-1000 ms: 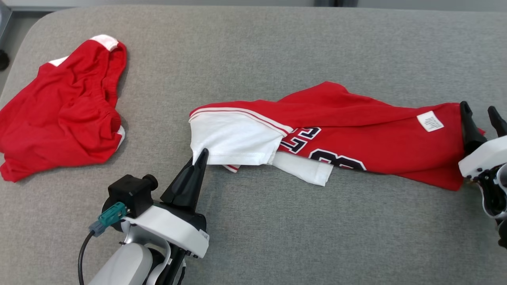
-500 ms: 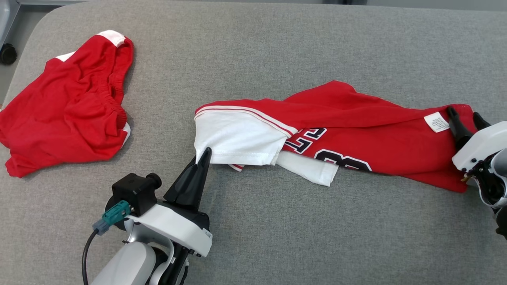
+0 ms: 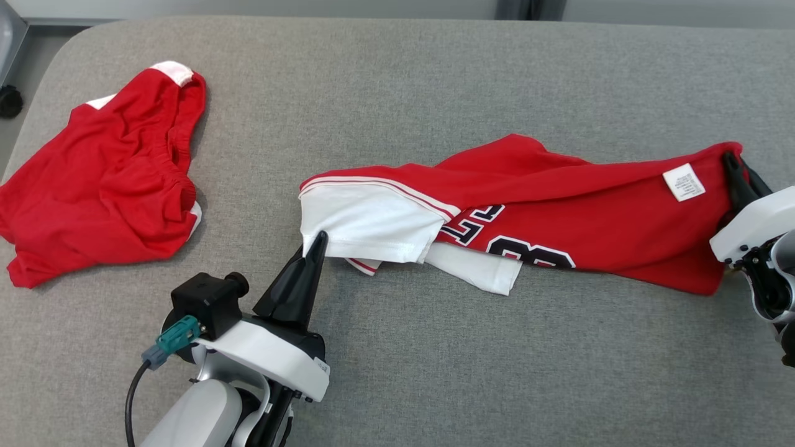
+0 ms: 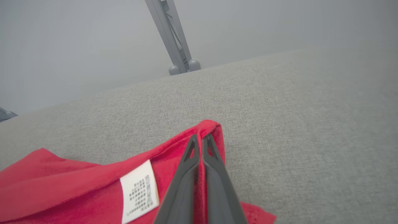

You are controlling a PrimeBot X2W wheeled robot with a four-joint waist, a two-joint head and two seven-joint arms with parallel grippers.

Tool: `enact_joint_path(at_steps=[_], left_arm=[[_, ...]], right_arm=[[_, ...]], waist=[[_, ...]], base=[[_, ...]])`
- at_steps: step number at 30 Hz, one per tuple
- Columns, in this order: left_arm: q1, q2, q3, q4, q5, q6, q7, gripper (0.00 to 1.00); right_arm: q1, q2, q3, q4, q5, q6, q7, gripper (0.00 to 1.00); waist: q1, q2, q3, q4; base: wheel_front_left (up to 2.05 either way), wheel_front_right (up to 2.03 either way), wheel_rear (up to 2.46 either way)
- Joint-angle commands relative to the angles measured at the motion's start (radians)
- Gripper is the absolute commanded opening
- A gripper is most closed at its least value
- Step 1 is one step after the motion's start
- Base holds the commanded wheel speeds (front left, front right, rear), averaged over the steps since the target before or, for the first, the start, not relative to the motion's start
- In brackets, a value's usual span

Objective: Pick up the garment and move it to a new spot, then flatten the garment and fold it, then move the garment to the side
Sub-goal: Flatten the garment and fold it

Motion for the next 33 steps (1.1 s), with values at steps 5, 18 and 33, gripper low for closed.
enact_joint_path(at_steps=[5, 18, 33], left_arm=[[0.013, 0.010, 0.018, -0.001, -0.009, 0.006, -0.027, 0.00], [0.064, 0.057, 0.088, -0.072, -0.045, 0.039, -0.050, 0.00], [-0.047, 0.117, 0.164, -0.272, -0.094, 0.040, 0.025, 0.00]], right_arm=[[0.010, -0.026, 0.000, -0.055, -0.008, 0.002, -0.049, 0.00], [0.287, 0.012, -0.346, -0.510, -0.234, 0.001, -0.051, 0.00], [0.441, 0.016, -0.431, -0.855, -0.248, 0.001, -0.049, 0.00]], waist=[[0.0000, 0.0000, -0.039, -0.023], [0.0000, 0.0000, -0.137, -0.092], [0.0000, 0.0000, -0.138, -0.128]], base=[[0.00, 0.00, 0.00], [0.00, 0.00, 0.00], [0.00, 0.00, 0.00]])
